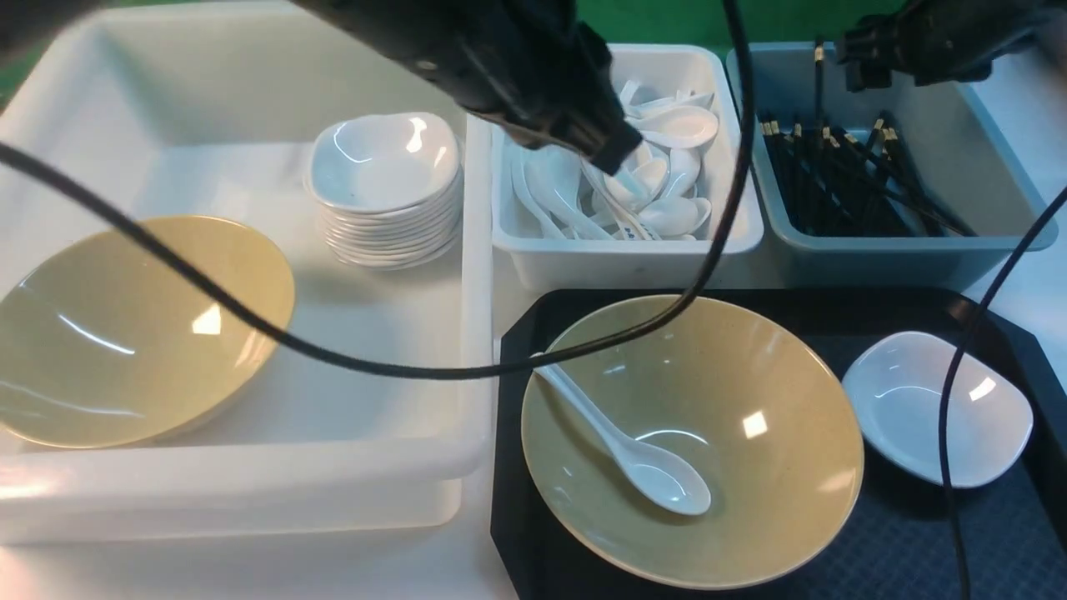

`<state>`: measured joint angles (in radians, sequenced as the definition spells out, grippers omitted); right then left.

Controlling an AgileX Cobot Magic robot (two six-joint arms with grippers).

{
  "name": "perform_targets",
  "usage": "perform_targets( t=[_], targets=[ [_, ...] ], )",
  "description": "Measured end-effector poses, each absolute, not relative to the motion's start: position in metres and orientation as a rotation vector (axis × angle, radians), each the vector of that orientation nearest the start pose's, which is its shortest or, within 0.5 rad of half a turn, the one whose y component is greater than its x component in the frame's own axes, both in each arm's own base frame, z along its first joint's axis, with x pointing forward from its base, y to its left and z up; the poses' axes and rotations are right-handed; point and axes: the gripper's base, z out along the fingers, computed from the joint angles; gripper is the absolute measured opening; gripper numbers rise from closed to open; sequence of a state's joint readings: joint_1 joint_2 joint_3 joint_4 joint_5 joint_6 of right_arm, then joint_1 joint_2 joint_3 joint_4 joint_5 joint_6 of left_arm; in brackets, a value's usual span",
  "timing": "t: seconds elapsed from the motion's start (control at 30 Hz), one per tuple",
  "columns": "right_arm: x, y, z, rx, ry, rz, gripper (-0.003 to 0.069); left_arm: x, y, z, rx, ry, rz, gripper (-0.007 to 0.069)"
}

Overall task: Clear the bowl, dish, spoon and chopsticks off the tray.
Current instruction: Use the right arm to put the chopsticks into the small storage box on the right, then use the right arm to grab the soup spoon in the middle

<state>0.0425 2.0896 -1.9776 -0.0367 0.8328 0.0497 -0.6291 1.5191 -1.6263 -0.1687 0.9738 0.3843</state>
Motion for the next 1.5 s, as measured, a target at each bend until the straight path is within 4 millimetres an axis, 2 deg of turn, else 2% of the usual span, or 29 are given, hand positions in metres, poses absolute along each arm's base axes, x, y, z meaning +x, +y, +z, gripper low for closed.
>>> perform_targets(
  t=[0.07,0.17,0.2,0.3,0.33,0.37,0.43,0.47,0.5,0.53,0.57,0.6,0.63,0.7,0.83,0.93,1.03,1.17,1.3,1.33,1.5],
  targets=[
    [0.469,0.021,0.312,-0.088,2.506,-0.022,0.0596,0.244,-0.191,0.423,1.11,2.081,-0.307,-0.0008],
    [0.453,0.026,0.326,-0.173,2.562,-0.021,0.0591,0.226,-0.176,0.424,1.101,2.096,-0.28,-0.0008],
    [0.44,0.034,0.338,-0.254,2.598,0.004,0.0575,0.214,-0.164,0.417,1.094,2.121,-0.254,-0.0008],
    [0.418,0.052,0.359,-0.379,2.6,0.079,0.0547,0.194,-0.147,0.406,1.066,2.143,-0.229,-0.0008],
    [0.406,0.065,0.371,-0.441,2.57,0.126,0.053,0.184,-0.139,0.393,1.056,2.165,-0.219,-0.0008],
    [0.395,0.075,0.378,-0.494,2.551,0.16,0.0519,0.177,-0.133,0.389,1.042,2.167,-0.219,-0.0008],
    [0.376,0.09,0.386,-0.57,2.529,0.202,0.0505,0.167,-0.125,0.375,1.028,2.181,-0.216,-0.0008],
    [0.362,0.104,0.388,-0.643,2.515,0.228,0.0497,0.159,-0.119,0.37,1.009,2.177,-0.223,-0.0008],
    [0.357,0.106,0.389,-0.657,2.514,0.231,0.0494,0.156,-0.117,0.367,1.007,2.179,-0.224,-0.0008],
    [0.342,0.119,0.389,-0.738,2.504,0.249,0.0485,0.149,-0.112,0.358,0.991,2.19,-0.23,-0.0008],
    [0.328,0.129,0.387,-0.814,2.5,0.261,0.0479,0.142,-0.107,0.353,0.971,2.192,-0.239,-0.0008],
    [0.303,0.145,0.377,-0.943,2.494,0.285,0.0471,0.132,-0.099,0.345,0.932,2.196,-0.256,-0.0008],
    [0.3,0.146,0.377,-0.962,2.485,0.285,0.047,0.13,-0.098,0.345,0.925,2.19,-0.259,-0.0008],
    [0.277,0.163,0.353,-1.103,2.479,0.3,0.0464,0.119,-0.09,0.335,0.876,2.191,-0.283,-0.0008],
    [0.253,0.184,0.315,-1.312,2.432,0.3,0.0459,0.107,-0.082,0.323,0.837,2.185,-0.312,-0.0008],
    [0.245,0.199,0.291,-1.44,2.346,0.286,0.0457,0.102,-0.08,0.318,0.815,2.182,-0.352,-0.0008],
    [0.249,0.211,0.278,-1.461,2.297,0.281,0.0457,0.1,-0.082,0.318,0.791,2.179,-0.405,-0.0008],
    [0.269,0.227,0.251,-1.413,2.259,0.266,0.0457,0.1,-0.086,0.319,0.754,2.156,-0.48,-0.0008],
    [0.279,0.234,0.23,-1.408,2.27,0.256,0.0457,0.1,-0.087,0.32,0.753,2.146,-0.495,-0.0008],
    [0.284,0.238,0.218,-1.405,2.284,0.253,0.0457,0.1,-0.088,0.321,0.754,2.137,-0.497,-0.0008],
    [0.29,0.241,0.202,-1.404,2.302,0.248,0.0437,0.101,-0.088,0.321,0.755,2.124,-0.496,-0.0008]
  ],
)
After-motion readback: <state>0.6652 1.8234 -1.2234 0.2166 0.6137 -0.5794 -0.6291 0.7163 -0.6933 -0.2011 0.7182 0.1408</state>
